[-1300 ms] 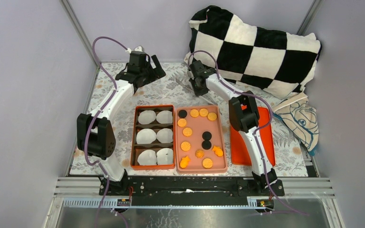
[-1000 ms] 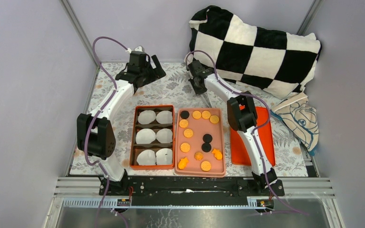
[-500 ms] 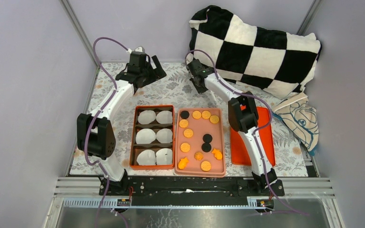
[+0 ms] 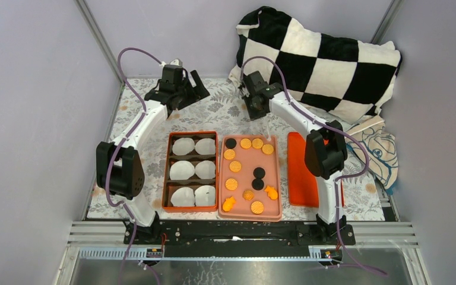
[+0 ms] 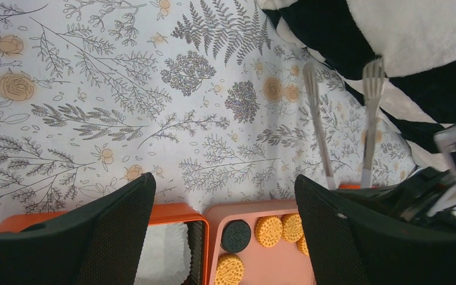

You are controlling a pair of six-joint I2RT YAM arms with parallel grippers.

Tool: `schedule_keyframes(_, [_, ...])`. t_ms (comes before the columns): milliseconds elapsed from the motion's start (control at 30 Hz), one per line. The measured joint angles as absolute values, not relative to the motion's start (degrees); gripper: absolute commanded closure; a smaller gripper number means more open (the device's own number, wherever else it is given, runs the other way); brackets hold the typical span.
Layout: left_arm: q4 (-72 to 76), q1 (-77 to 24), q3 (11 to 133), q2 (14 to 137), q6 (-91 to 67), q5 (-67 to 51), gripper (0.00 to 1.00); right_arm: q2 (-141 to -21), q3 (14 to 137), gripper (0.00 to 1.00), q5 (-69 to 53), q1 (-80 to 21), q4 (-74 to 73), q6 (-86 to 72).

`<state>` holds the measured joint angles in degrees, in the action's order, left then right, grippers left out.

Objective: Pack the cookies

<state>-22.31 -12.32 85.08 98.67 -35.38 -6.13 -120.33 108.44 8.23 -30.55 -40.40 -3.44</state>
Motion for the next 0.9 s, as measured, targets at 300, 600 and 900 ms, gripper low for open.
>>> schedule_keyframes(300, [-23.3, -17.6, 80.8, 94.6, -35.9, 0.5, 0.14, -120.9, 100.3, 1.00, 6.3, -30.5, -38.9, -7.7])
schedule_keyframes(600, [-22.9, -24.1, 68.5, 85.3, -36.5, 4.7, 0.27, -121.6, 100.2, 0.38, 6.3, -30.5, -36.7, -10.0])
schedule_keyframes(900, [-23.2, -25.1, 60.8, 80.2, -36.6, 8.2, 0.27, -119.3, 98.5, 0.39, 6.8, -30.5, -36.4, -10.4])
